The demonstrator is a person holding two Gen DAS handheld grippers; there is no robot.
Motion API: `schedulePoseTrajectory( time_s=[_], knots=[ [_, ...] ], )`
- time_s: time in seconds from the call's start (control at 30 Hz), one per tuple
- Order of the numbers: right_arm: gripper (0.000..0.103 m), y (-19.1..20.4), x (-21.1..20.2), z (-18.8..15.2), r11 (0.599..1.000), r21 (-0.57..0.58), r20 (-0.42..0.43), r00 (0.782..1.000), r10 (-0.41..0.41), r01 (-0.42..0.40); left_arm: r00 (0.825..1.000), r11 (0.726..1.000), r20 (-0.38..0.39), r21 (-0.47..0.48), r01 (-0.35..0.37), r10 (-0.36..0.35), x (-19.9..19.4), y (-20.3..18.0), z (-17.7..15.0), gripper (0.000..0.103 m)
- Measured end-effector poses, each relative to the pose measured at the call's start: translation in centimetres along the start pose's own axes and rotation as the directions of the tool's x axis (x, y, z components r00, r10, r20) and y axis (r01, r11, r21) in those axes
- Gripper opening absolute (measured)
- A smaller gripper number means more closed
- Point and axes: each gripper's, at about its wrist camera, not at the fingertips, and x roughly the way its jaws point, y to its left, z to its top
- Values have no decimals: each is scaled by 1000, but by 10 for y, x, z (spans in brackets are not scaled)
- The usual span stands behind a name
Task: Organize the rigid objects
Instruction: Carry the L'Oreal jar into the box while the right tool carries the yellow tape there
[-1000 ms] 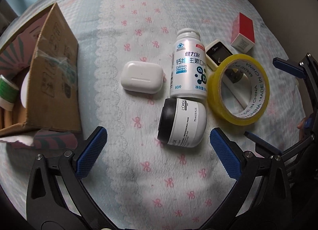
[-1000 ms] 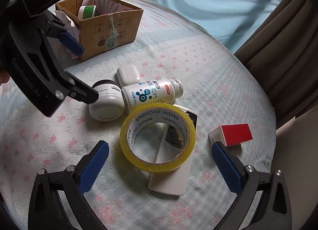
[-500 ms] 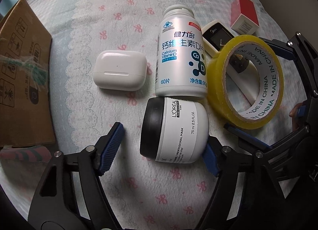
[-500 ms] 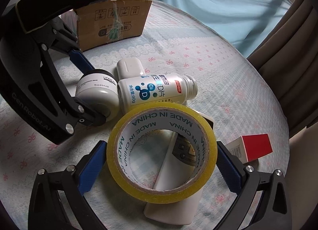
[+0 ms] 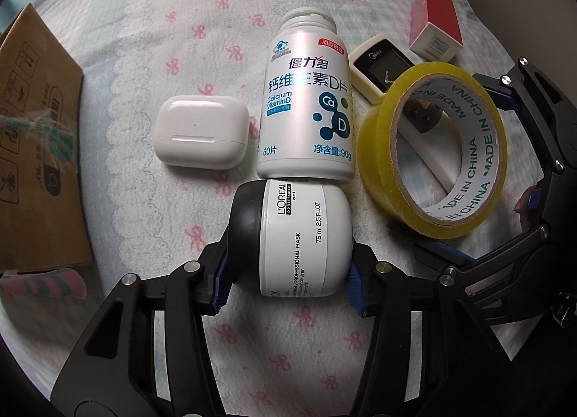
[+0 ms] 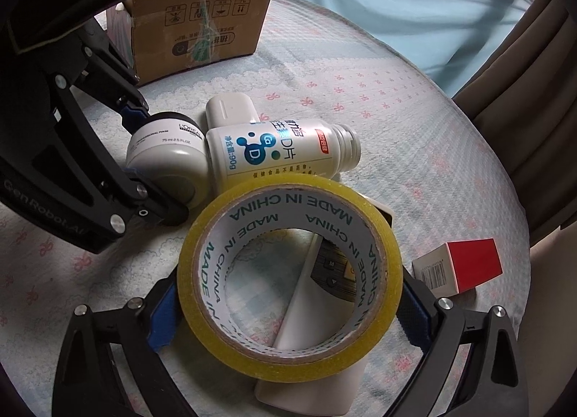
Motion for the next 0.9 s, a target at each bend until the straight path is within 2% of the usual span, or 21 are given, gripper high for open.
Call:
schedulePoseTrajectory(
  time_s=[0.2,0.5,0.77,0.9],
  knots=[
    [96,-1,-3,0,1000,15,-15,1000,8,-8,1000,1000,-5,-23,1,-1,-5,8,3,47],
    [96,-7,-24,1,994,105,-23,1000,1,1,1000,999,29,-32,-3,4,-37,16,-4,47],
    [96,-13,-71,30,985,168,-28,999,-43,47,995,998,98,-56,25,-20,-111,32,-9,47],
    [96,-22,-106,57,963,263,-18,998,-58,61,990,998,138,-58,21,-13,-160,44,-5,47]
  ],
)
